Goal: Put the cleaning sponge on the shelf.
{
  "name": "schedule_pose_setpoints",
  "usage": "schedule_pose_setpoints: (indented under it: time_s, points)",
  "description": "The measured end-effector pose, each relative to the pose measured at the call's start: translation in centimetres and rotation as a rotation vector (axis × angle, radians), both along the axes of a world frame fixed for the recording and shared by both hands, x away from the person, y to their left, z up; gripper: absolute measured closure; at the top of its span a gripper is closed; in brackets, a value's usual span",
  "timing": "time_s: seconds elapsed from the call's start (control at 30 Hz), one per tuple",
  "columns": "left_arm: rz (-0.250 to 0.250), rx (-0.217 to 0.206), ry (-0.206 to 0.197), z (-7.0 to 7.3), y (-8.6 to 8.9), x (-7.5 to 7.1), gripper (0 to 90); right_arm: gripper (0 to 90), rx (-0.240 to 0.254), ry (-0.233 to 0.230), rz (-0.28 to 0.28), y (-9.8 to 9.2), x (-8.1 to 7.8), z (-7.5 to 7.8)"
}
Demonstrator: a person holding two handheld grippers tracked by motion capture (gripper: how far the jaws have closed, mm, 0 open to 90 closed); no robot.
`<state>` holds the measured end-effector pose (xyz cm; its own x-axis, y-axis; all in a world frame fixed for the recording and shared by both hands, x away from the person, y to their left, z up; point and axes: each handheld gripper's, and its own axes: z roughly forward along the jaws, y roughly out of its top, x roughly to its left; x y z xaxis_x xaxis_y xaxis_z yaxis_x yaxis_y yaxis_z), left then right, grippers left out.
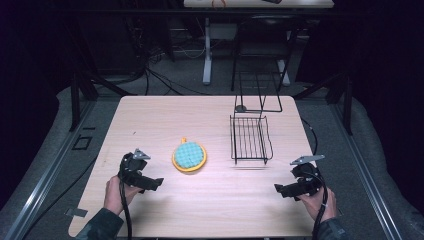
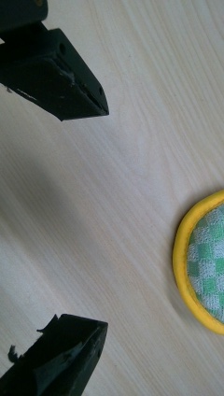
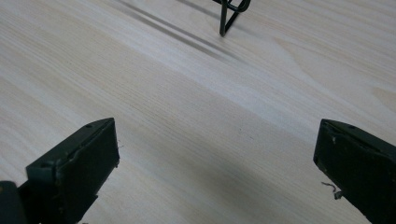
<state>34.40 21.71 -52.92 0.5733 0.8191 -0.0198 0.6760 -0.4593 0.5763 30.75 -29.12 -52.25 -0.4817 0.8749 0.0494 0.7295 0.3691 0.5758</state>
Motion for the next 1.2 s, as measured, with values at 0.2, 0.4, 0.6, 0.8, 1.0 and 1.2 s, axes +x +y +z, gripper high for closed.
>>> schedule_pose_setpoints:
  time_s: [0.2, 0.4, 0.6, 0.8, 1.0, 1.2]
  points:
    - [-0.008, 0.003, -0.007, 0.2, -0.2, 0.1, 0.0, 0.0, -0.008, 0.000, 0.003, 0.1, 0.1, -0.2]
    - [0.013, -0.006, -0.032, 1.1, 0.0, 0.6, 0.0, 0.0, -0.009, 0.012, 0.033, 0.5, 0.4, -0.5]
    - [0.005, 0.003, -0.063, 2.0, -0.7, 0.9, 0.1, 0.0, -0.015, 0.026, 0.041, 0.8, 0.4, -0.5]
    - [-0.005, -0.005, -0.065, 2.2, -1.2, 1.3, 0.8, 0.0, -0.025, 0.019, 0.044, 1.2, 0.4, -0.4]
    - [-0.030, -0.030, -0.079, 2.8, -1.8, 2.0, 0.2, 0.1, -0.029, 0.019, 0.051, 1.1, 0.6, -0.5]
    - [-0.044, -0.041, -0.064, 2.7, -3.0, 3.4, 0.2, 0.7, -0.017, 0.018, 0.044, 1.1, 0.7, -0.3]
